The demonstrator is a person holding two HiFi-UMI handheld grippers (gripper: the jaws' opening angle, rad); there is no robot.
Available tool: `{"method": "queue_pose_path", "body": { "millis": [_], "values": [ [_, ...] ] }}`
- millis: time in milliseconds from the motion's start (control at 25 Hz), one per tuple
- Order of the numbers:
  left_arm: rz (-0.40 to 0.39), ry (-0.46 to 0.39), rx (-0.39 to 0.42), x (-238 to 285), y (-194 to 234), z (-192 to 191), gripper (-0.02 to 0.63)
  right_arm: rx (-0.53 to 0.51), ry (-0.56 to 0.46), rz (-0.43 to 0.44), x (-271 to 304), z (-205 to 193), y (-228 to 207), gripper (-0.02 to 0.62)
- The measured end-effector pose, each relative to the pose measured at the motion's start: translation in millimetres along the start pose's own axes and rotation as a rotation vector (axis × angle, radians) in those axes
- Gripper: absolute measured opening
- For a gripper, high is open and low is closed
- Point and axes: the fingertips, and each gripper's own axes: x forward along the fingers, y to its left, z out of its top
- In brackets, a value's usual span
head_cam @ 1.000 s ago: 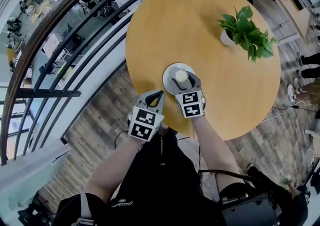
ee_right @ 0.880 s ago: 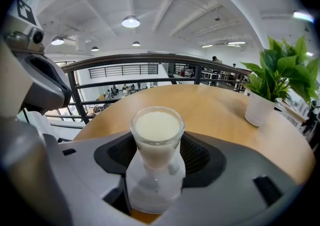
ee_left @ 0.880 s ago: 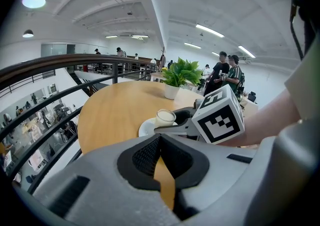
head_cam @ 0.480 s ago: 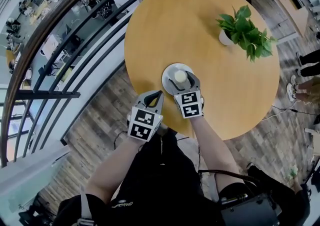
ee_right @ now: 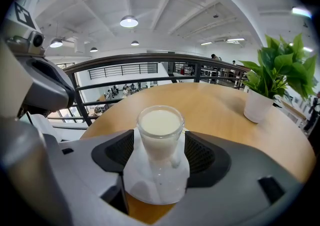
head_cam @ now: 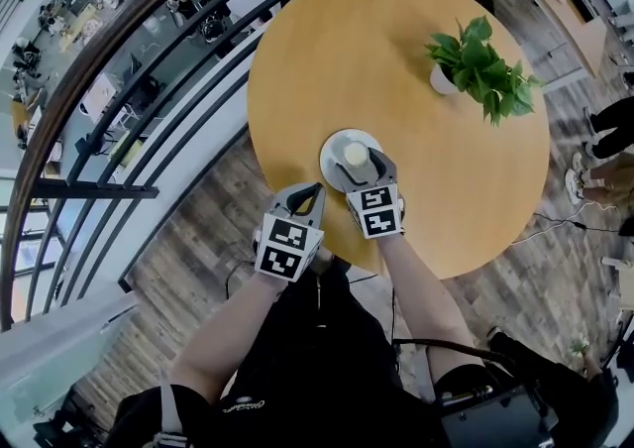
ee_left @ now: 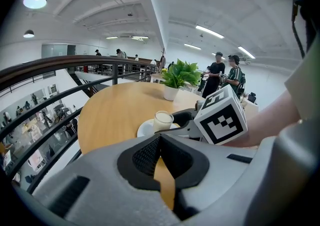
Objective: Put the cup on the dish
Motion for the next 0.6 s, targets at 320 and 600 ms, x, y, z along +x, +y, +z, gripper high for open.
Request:
{"method": "queue_pose_path", "body": {
  "millis": [320,600],
  "values": [
    [0.011,-0.021,0.008,-4,-1,13,-0.002,-0.003,-0.018,-0.018,-18,8,-2,0.299],
    [0.021,-0.066,0.032,-9,-6,33,-0.002,0.001,-0.084,-0.032,-49,25,7,0.298]
  ]
}}
